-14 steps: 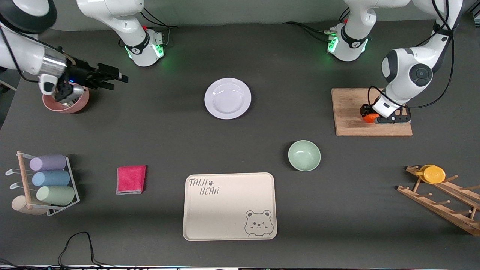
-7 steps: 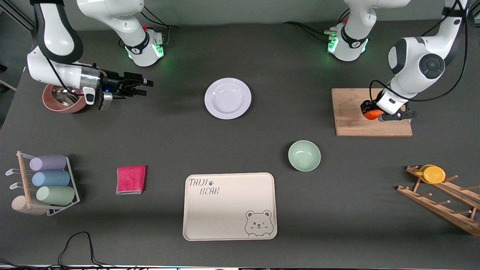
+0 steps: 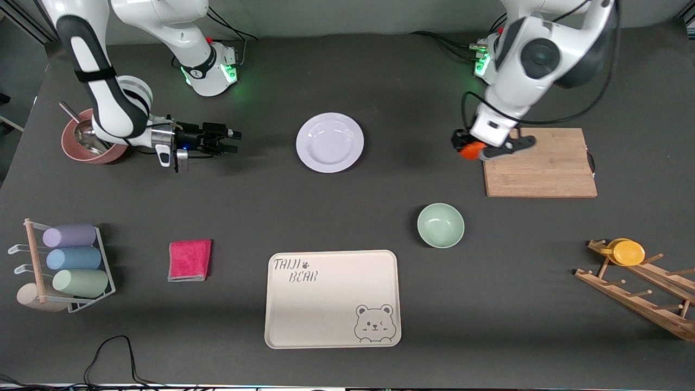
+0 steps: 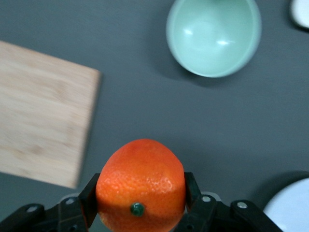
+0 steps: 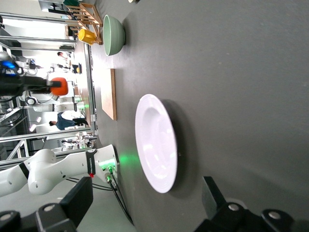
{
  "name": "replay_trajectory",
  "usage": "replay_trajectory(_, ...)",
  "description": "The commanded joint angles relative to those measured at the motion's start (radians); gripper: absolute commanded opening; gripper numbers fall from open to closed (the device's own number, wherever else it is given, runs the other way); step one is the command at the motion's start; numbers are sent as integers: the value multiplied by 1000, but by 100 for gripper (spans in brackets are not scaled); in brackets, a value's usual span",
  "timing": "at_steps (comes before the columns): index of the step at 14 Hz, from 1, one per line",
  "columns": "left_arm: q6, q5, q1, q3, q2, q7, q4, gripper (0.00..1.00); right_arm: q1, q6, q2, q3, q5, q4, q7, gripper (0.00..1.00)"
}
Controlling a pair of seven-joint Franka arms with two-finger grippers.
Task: Place orange and plate with both arms
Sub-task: 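Carry the orange with the left gripper over the white plate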
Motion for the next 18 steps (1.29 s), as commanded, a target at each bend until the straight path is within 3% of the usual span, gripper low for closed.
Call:
replay_trajectory(1,-31,-19,-1,-127,99,-210,137,23,9,-33,114,-8,93,19,-125,100)
replay_trajectory(5,-16,-6,-30,-311,274,-467,313,23,16,-44,175,-5,163,19,-190,100)
replay_trajectory(9,14,121,-187,-317,498,-663,476,23,88,-42,194,-6,257,20,-204,97)
replay_trajectory(13,140,353,-322,-307,696,-890,536,24,95,-42,197,-8,264,22,-216,52)
replay_trajectory(15,145,451,-333,-307,790,-956,601,24,95,-42,195,-8,264,22,-216,33)
replay_trajectory(16,134,462,-338,-307,834,-959,643,24,95,-41,197,-8,262,22,-217,28)
replay_trajectory(18,133,480,-352,-307,884,-960,678,24,93,-41,198,-8,262,22,-228,28)
